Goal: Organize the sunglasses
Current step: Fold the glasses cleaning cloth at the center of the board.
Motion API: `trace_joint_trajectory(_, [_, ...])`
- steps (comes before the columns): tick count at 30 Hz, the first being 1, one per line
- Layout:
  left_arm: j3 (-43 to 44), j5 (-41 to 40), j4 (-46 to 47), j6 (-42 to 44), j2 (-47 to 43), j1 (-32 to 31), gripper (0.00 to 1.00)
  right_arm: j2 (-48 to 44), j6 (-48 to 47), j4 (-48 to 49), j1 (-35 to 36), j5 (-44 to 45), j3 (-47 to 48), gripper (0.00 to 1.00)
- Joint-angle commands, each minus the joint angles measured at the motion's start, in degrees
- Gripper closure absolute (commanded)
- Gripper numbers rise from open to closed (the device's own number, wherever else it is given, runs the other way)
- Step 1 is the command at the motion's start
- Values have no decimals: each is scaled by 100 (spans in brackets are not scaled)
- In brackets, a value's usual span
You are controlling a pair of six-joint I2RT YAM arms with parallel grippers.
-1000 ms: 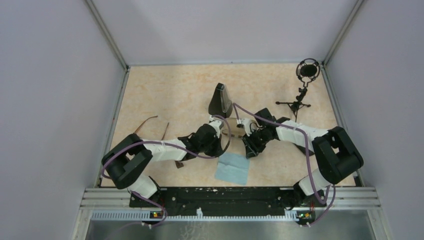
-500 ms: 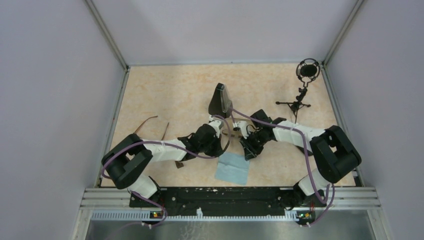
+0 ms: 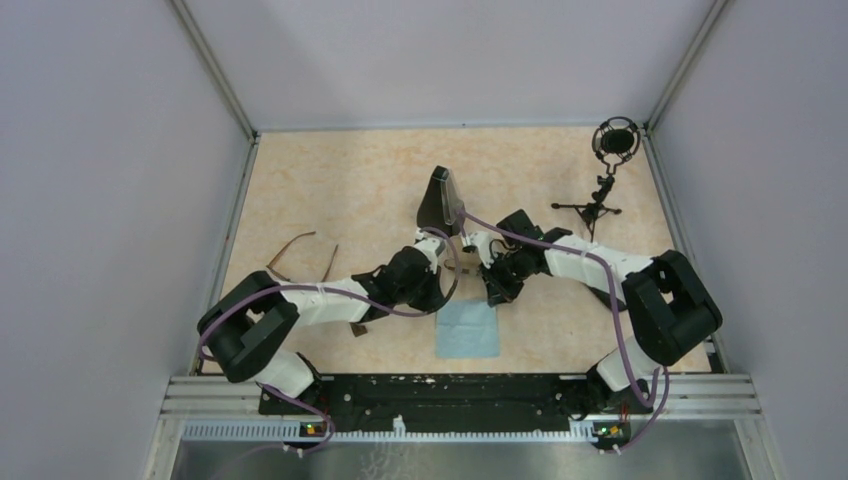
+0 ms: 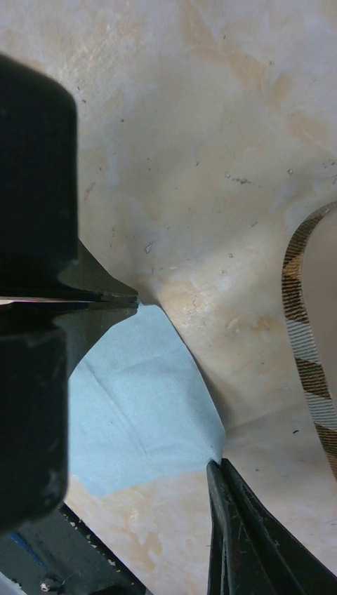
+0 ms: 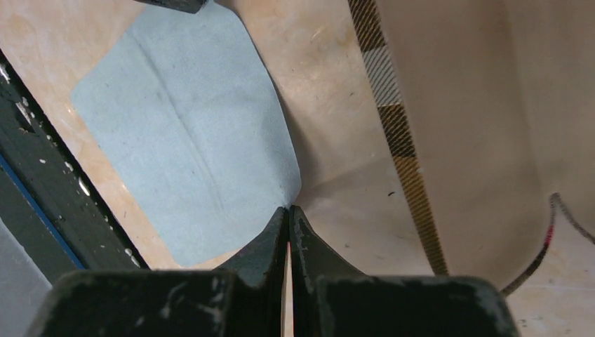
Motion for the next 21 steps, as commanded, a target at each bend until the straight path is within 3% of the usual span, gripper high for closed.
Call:
trace_joint_trajectory(1, [-15, -242, 196, 169, -235, 86, 100, 95, -268, 149, 66, 155, 347, 100])
trace_joint_trajectory(12, [-186, 61, 345, 259, -688, 129, 100, -348, -757, 90, 67, 163, 128, 100])
trace_joint_trajectory(21, [-360, 555, 276, 275, -795, 120, 100, -562, -950, -113, 64, -373, 24, 100])
